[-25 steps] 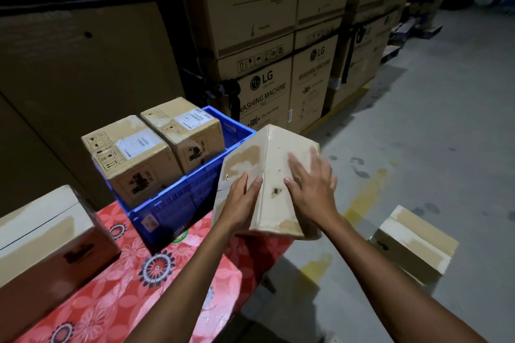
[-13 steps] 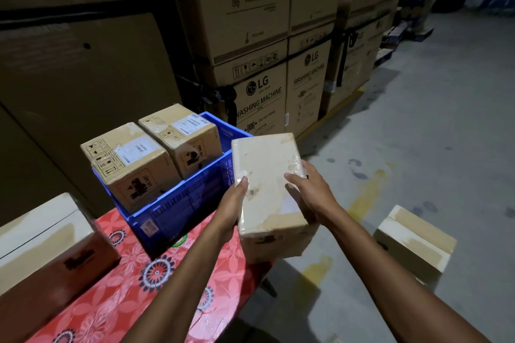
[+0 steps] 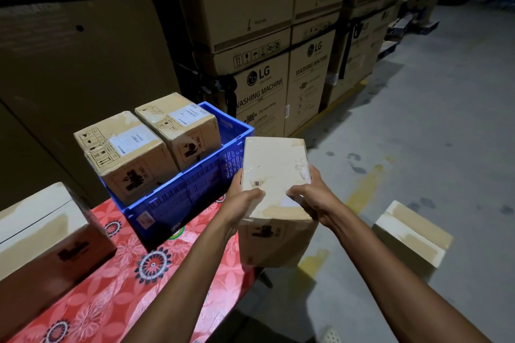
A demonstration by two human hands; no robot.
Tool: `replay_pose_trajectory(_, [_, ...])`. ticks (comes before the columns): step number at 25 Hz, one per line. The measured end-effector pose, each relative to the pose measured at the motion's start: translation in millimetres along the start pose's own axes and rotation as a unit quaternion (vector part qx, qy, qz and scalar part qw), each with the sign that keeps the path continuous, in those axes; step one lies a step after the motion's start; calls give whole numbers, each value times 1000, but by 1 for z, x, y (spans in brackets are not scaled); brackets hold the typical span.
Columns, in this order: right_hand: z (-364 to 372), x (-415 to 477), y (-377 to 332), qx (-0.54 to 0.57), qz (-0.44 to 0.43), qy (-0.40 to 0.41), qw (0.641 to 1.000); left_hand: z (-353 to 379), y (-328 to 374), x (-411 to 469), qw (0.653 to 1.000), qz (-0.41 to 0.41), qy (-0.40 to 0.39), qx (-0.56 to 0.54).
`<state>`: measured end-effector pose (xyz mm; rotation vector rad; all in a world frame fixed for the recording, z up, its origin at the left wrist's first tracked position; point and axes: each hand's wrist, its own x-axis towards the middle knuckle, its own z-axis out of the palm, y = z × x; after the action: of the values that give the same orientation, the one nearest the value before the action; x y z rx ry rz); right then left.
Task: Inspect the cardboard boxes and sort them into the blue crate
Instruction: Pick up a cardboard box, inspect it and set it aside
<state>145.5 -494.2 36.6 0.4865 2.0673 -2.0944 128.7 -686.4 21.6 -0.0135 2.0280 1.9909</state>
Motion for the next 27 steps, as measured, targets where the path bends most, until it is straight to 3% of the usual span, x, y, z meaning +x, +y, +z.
replay_pose_trajectory(10, [9,20,-4,-34,9,2,999,-13,16,14,999,-34,5,14])
replay_pose_trajectory(15, [9,55,-15,24,36,1,999,-10,34,48,995,-74,-8,-63])
replay_pose_trajectory(27, [-4,113,-5,-95,33,17,995,-5,38,101,996,-85,-12,-19])
